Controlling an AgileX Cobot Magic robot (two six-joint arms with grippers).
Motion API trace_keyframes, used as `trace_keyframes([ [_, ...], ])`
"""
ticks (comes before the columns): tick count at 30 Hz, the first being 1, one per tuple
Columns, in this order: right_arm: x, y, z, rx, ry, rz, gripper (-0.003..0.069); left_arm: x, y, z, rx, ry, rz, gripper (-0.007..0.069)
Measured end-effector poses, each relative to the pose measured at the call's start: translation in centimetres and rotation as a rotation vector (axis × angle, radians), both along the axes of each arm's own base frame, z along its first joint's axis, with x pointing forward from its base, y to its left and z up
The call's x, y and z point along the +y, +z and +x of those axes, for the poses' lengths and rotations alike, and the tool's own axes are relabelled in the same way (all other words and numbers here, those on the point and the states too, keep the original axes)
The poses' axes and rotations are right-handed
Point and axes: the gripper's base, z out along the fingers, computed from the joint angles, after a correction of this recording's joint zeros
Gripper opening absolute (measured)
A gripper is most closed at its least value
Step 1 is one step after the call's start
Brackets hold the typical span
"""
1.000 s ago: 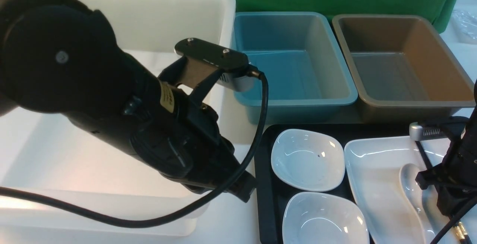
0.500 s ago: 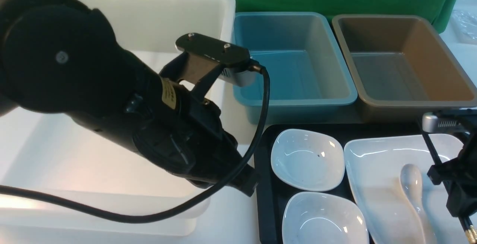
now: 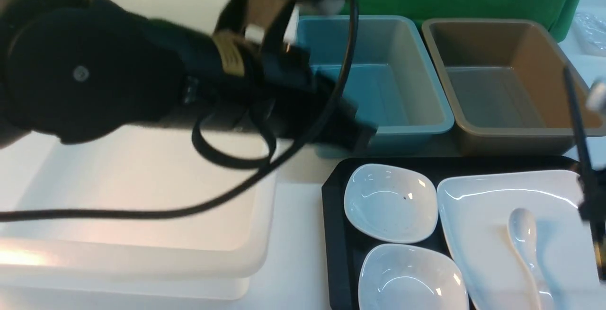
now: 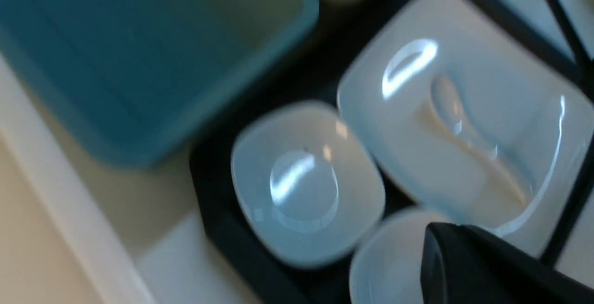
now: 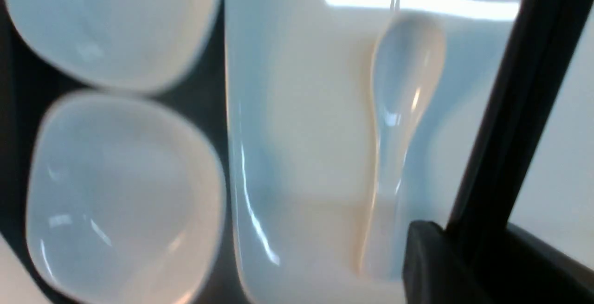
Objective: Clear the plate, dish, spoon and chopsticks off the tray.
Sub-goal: Use the right arm to put the chopsticks into the small storage box on the right
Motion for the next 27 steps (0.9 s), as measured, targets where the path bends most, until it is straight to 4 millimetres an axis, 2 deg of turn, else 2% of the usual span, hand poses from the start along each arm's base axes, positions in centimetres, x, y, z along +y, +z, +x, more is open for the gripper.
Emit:
trace_keyframes([
  [1,0.0,0.1,0.0,-0.005,-0.001,0.0,0.0157,0.0,0.1,0.1,-0.013,0.0,-0.005,0.0001],
  [4,-0.1,2.8,2.0,-0.189,-0.043,0.012,0.0157,-0.4,1.3,0.9,-0.16,0.024,-0.103,0.0001],
  [7,-0.2,4.6,3.8,-0.297,-0.059,0.017,0.0157,-0.7,1.6,1.4,-0.218,0.034,-0.137,0.0001],
  [12,-0.2,5.6,7.9,-0.373,-0.08,0.026,0.0157,-1.4,0.2,2.2,-0.205,0.028,-0.098,0.0001],
  [15,-0.2,4.6,10.8,-0.367,-0.086,0.026,0.0157,-1.9,-1.3,2.6,-0.169,0.002,-0.022,0.0001],
  [16,-0.2,4.4,10.9,-0.363,-0.087,0.025,0.0157,-2.0,-1.4,2.7,-0.165,0.001,-0.018,0.0001],
  [18,-0.3,3.3,13.2,-0.358,-0.092,0.025,0.0157,-2.3,-2.5,2.8,-0.122,-0.02,0.033,0.0001],
  [19,-0.3,3.0,13.5,-0.356,-0.093,0.024,0.0157,-2.4,-2.7,2.8,-0.115,-0.025,0.041,0.0001],
  [22,-0.3,0.9,16.2,-0.342,-0.101,0.023,0.0157,-3.3,-3.9,2.3,-0.094,-0.094,0.121,0.0001],
  [27,-0.4,-1.7,19.2,-0.333,-0.131,0.034,0.0157,-4.7,-4.6,1.3,-0.113,-0.161,0.152,0.0001],
])
